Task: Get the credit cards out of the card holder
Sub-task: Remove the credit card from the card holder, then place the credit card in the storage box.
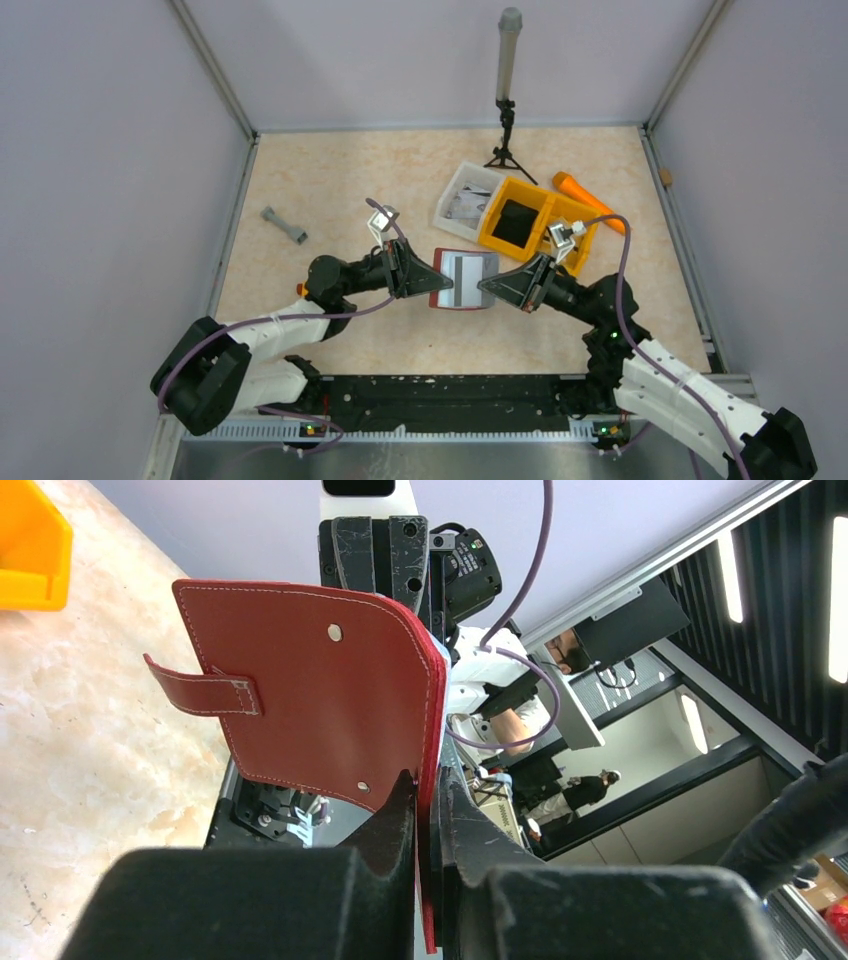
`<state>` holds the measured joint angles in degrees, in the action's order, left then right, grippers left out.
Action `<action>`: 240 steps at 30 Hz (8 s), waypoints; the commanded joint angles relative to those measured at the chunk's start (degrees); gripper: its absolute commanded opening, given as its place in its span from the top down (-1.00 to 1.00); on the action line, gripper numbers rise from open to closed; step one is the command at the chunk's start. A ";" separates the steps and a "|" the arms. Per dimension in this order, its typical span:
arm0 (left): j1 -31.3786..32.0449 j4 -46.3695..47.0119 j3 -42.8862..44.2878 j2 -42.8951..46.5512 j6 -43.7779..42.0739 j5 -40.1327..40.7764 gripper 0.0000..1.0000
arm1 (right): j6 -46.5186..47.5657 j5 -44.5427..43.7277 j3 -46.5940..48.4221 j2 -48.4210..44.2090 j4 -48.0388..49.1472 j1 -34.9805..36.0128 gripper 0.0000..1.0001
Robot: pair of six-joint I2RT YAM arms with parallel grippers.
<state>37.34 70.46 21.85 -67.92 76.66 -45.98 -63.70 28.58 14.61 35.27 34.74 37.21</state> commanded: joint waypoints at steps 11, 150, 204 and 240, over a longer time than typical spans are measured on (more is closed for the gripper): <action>0.10 6.71 -0.55 0.60 0.80 0.27 1.00 | -0.95 -0.33 -1.79 -1.73 2.92 -2.07 1.00; 1.26 -6.03 -1.32 0.79 -6.57 4.47 1.00 | -7.35 5.35 -10.74 -4.40 9.15 -7.55 1.00; -10.73 -87.16 24.93 21.25 -38.44 23.75 1.00 | 77.46 -29.34 39.90 28.23 -45.94 -9.10 1.00; -13.35 -93.15 22.75 26.74 -39.89 29.73 1.00 | 101.33 -62.57 76.75 82.53 -50.08 3.76 1.00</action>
<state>24.34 -24.69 44.25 -42.11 37.30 -16.38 36.12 -30.46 89.41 117.51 -17.85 40.38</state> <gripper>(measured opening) 0.023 0.008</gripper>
